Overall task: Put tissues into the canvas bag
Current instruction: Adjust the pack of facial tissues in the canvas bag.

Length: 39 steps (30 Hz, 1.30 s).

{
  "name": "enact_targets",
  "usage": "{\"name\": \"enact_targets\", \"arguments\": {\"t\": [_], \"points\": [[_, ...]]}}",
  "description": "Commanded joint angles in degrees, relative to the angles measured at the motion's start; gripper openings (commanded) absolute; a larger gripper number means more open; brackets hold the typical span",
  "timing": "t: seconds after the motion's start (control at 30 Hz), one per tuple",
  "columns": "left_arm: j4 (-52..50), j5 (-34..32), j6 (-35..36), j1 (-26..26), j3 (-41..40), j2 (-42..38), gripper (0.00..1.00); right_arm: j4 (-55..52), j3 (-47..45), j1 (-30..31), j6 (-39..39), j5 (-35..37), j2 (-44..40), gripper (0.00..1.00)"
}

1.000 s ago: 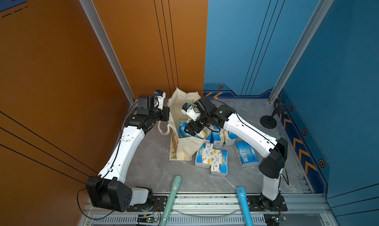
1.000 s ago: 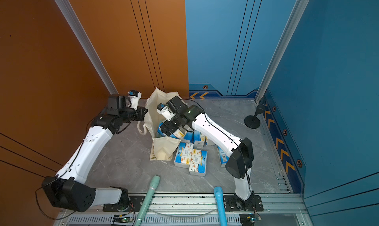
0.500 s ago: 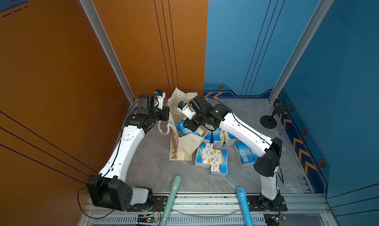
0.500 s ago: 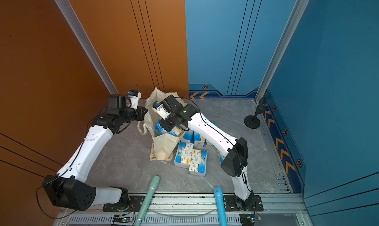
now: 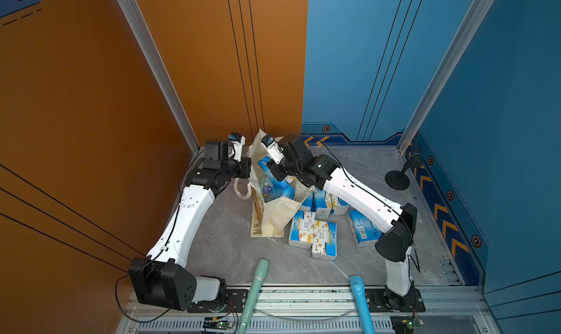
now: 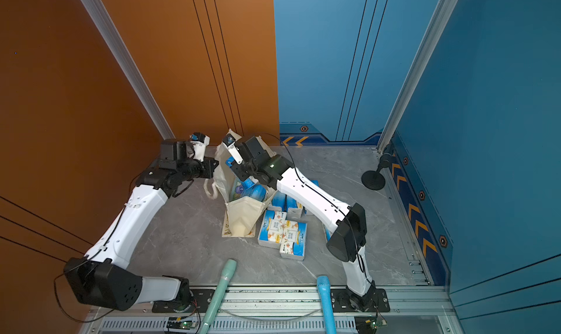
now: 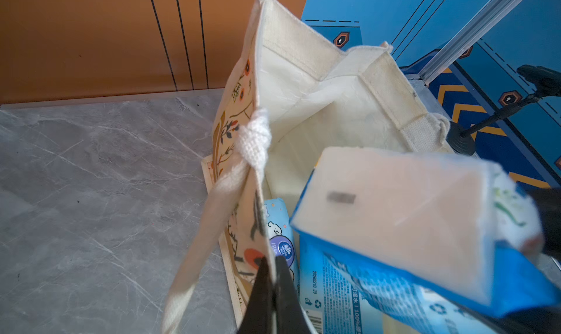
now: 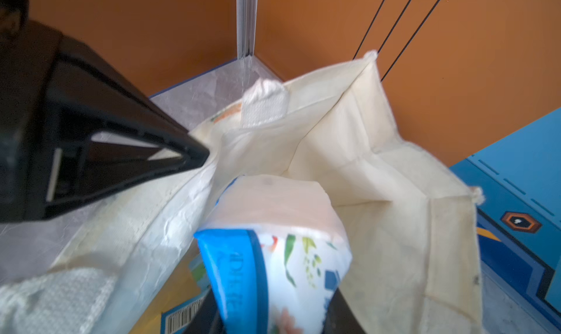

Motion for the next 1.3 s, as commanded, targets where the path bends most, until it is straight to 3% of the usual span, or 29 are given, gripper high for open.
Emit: {"name": "enact_targets", "arguments": {"t": [0.0, 0.27, 0.43, 0.57, 0.67, 0.8, 1.07, 1.13, 1.27], "points": [[0.27, 1.72, 0.91, 0.56, 0.13, 0.99, 0.00, 8.87, -0.52, -1.03, -2.71, 3.67, 1.58, 0.28], [0.27, 2.10, 0.91, 0.56, 0.31, 1.34, 0.00, 21.12, -0.70, -1.89, -7.39, 9.41, 10.27, 0.29], [0.27, 2.06, 1.10, 0.74, 0.37, 1.32, 0.00, 21.86, 1.14, -2.37, -7.73, 10.13, 14.45, 0.30], [0.27, 2.08, 1.17, 0.96, 0.40, 1.25, 0.00, 19.55, 1.50, -2.72, -5.27, 8.77, 15.07, 0.46], [0.27, 2.22, 1.15, 1.00, 0.49, 1.43, 0.00, 18.21, 1.41, -3.62, -2.87, 6.87, 13.99, 0.53], [0.27, 2.55, 1.16, 1.09, 0.40, 1.74, 0.00, 15.83, 1.06, -5.62, 2.36, 1.15, 10.32, 0.64], [-0.08, 2.58, 1.09, 1.01, 0.45, 1.81, 0.00, 15.39, -9.30, -8.58, 11.66, -7.26, -6.02, 0.65], [-0.21, 2.42, 1.09, 1.00, 0.49, 1.48, 0.00, 13.79, -12.31, -12.08, 15.81, -8.65, -10.46, 0.65], [-0.99, 2.25, 1.27, 1.00, 1.13, 1.25, 0.00, 5.79, -16.56, -16.69, 20.75, -6.98, -16.74, 0.65]]}}
